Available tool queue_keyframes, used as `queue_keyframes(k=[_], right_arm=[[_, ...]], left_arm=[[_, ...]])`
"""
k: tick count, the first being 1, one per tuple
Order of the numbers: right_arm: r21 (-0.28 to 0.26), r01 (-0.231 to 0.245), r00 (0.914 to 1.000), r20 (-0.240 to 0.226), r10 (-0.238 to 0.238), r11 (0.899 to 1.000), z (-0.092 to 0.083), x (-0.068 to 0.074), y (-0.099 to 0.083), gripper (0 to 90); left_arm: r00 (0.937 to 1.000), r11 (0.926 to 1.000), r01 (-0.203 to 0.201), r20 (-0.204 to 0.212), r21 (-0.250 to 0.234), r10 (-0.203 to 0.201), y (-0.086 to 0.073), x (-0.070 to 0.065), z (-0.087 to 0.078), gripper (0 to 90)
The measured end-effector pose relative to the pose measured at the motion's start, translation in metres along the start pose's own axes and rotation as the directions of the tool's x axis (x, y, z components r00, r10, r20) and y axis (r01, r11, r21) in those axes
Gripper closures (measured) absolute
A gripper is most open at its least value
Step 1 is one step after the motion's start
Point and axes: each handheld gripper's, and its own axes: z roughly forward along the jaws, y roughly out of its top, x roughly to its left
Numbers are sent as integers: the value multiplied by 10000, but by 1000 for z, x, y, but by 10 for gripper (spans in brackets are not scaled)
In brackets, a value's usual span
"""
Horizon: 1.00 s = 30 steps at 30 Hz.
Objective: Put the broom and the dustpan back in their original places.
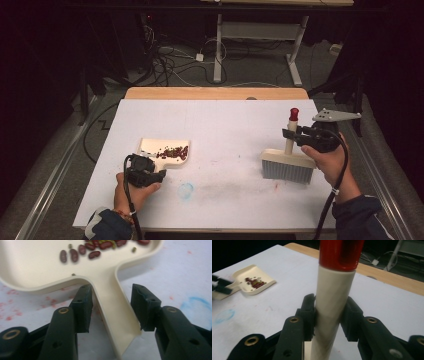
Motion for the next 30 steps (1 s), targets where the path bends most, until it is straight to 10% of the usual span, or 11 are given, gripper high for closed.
queue_keyframes(k=[16,30], right_arm=[[1091,-954,9841,1597,772,9894,69,-42,-1,619],[877,-923,9576,2808,643,9919,85,-45,-6,575]], left_arm=[[9933,9880,-1129,-360,-1049,1097,-4,0,-9,406],[9601,9173,-2795,-728,-2837,2700,-21,-11,-21,238]])
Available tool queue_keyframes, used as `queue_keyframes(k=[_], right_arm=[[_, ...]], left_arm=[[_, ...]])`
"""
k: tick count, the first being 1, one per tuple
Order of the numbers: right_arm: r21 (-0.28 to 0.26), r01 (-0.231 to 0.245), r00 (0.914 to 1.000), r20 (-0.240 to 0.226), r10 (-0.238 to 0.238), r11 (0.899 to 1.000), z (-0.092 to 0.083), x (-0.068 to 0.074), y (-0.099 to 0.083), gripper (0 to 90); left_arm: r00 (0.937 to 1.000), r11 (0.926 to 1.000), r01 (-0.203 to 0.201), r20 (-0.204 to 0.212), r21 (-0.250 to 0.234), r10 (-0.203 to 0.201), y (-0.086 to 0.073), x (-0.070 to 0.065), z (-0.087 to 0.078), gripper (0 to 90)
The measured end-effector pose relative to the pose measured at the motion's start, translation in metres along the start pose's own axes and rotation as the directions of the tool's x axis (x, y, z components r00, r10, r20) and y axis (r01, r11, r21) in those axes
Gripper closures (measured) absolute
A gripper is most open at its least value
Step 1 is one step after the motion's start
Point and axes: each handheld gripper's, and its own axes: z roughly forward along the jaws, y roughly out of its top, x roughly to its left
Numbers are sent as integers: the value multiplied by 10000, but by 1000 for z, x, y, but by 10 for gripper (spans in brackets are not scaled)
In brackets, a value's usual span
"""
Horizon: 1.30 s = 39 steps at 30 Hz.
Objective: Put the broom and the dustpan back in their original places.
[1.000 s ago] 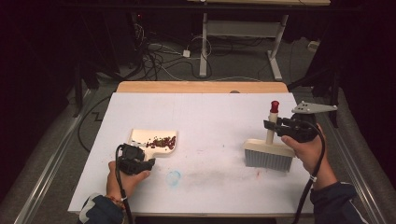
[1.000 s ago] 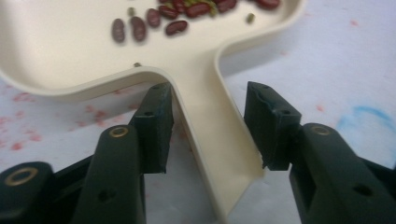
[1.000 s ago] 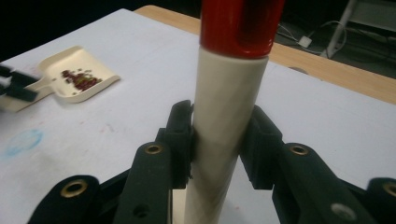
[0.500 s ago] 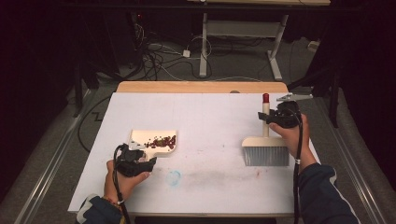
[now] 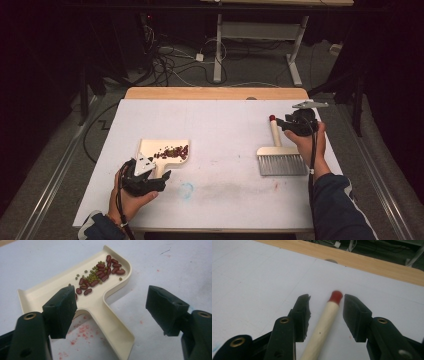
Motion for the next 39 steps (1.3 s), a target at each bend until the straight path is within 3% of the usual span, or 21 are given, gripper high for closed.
queue_keyframes(k=[6,9,13,15,21,25,29,31,39], right_arm=[[-314,-141,9997,-178,136,9994,-2,2,-3,558],[-646,-30,9999,-139,21,9979,-6,5,-6,533],[-1107,-561,9982,-289,532,9923,-11,5,-12,478],[-1314,-493,9988,-99,484,9901,-13,6,-14,458],[-1627,-166,9999,-31,163,9865,-19,15,-14,318],[-1761,-18,9999,118,40,9844,-24,20,-12,204],[-1877,-23,10000,77,39,9822,-28,22,-12,199],[-1840,73,9996,288,-20,9829,-29,26,-11,194],[-2125,402,9991,-48,-421,9763,-40,37,-8,202]], left_arm=[[9994,9989,-350,74,-304,352,-8,0,-8,218],[9994,9986,-335,-35,-411,334,-10,0,-10,217],[9995,9972,-230,-209,-711,216,-10,-2,-11,218],[9992,9973,-377,-143,-633,369,-9,-5,-9,218],[9963,9952,-830,177,-528,840,-7,-13,-5,200],[9960,9951,-859,196,-498,869,-7,-14,-3,196],[9960,9948,-865,164,-539,875,-6,-14,-4,182],[9959,9947,-886,119,-526,894,-6,-14,-4,182],[9950,9939,-995,55,-469,998,-6,-15,-4,182]])
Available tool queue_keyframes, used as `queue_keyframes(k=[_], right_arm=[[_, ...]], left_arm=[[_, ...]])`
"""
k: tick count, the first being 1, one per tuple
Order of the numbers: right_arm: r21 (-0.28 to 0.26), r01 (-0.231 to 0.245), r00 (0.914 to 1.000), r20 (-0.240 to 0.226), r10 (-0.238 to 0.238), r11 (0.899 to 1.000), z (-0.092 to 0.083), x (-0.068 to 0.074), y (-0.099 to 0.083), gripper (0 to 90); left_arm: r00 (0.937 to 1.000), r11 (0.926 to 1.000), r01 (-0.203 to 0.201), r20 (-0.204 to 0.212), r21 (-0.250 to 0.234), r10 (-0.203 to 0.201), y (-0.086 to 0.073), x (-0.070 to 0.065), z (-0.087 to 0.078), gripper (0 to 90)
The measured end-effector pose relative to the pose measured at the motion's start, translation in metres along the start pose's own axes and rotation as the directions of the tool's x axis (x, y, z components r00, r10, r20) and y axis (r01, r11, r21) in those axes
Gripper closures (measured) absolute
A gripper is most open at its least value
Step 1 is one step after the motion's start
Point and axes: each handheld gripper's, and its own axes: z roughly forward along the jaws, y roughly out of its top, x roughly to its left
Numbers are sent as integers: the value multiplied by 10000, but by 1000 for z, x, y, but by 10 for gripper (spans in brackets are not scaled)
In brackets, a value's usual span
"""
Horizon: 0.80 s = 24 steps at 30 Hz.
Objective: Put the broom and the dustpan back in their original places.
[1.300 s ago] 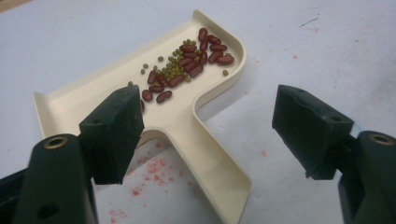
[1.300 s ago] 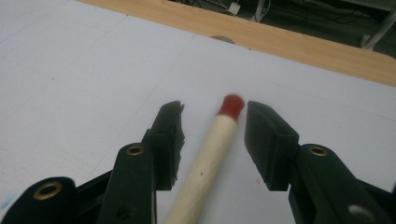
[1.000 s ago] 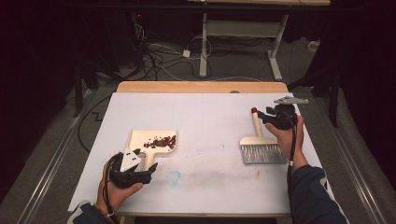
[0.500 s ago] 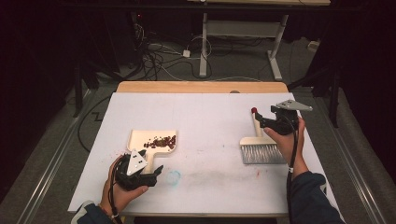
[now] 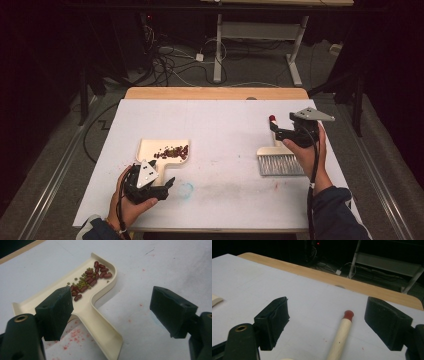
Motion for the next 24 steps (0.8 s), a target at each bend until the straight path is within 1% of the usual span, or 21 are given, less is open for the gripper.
queue_keyframes(k=[3,4,5,8,12,15,19,24], right_arm=[[-229,153,9998,-104,-156,9996,-7,5,3,208],[-258,187,9997,-155,-191,9995,-9,8,4,208],[-263,339,9993,-147,-343,9991,-11,10,5,208],[-352,439,9988,-214,-447,9984,-16,14,6,208],[-493,785,9964,-293,-800,9957,-24,21,8,208],[-535,941,9945,-406,-964,9941,-28,25,9,209],[-669,1013,9934,-471,-1046,9926,-34,30,8,213],[-749,1324,9893,-524,-1365,9884,-40,37,5,214]], left_arm=[[10000,10000,-4,-35,27,4,0,0,-1,182],[10000,10000,2,-19,14,-2,0,0,-1,182],[10000,10000,-9,-17,27,9,0,0,-1,182],[10000,10000,-55,-4,52,55,0,-1,0,182],[10000,10000,-58,-6,35,58,0,-1,-1,182],[10000,9999,-94,-21,73,94,0,-1,0,182],[9999,9999,-134,-44,83,135,0,-1,0,182],[9998,9998,-167,-61,80,168,0,-1,-1,182]])
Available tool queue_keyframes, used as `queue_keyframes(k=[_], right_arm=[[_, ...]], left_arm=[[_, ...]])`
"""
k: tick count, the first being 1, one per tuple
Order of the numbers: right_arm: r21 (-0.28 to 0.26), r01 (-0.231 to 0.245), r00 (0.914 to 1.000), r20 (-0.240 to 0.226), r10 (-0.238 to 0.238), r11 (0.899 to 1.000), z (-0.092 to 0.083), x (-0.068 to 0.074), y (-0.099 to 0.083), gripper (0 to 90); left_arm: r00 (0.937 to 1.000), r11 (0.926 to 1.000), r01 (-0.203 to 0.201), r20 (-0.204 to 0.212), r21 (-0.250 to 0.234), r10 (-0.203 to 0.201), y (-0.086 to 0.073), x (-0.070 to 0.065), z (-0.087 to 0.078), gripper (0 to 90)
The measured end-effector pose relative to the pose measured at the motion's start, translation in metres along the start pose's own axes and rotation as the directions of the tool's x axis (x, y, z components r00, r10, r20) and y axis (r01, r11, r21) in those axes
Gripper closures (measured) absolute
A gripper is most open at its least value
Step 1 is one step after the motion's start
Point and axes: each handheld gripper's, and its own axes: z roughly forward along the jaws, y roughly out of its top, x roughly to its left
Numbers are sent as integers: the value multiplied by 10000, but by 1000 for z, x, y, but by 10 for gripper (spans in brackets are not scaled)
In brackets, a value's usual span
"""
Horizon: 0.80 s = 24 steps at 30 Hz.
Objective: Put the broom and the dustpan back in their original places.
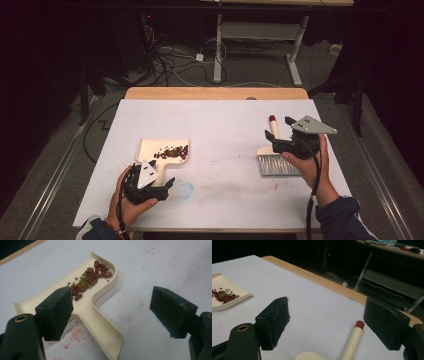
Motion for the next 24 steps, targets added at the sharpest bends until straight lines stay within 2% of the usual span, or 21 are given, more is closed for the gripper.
queue_keyframes(k=[12,24], right_arm=[[-185,268,9995,-178,-272,9995,-17,8,-6,216],[-154,892,9950,-429,-897,9959,-28,20,-19,217]], left_arm=[[10000,10000,-47,18,19,47,0,-1,0,182],[9999,9998,-171,14,35,171,1,-2,0,182]])
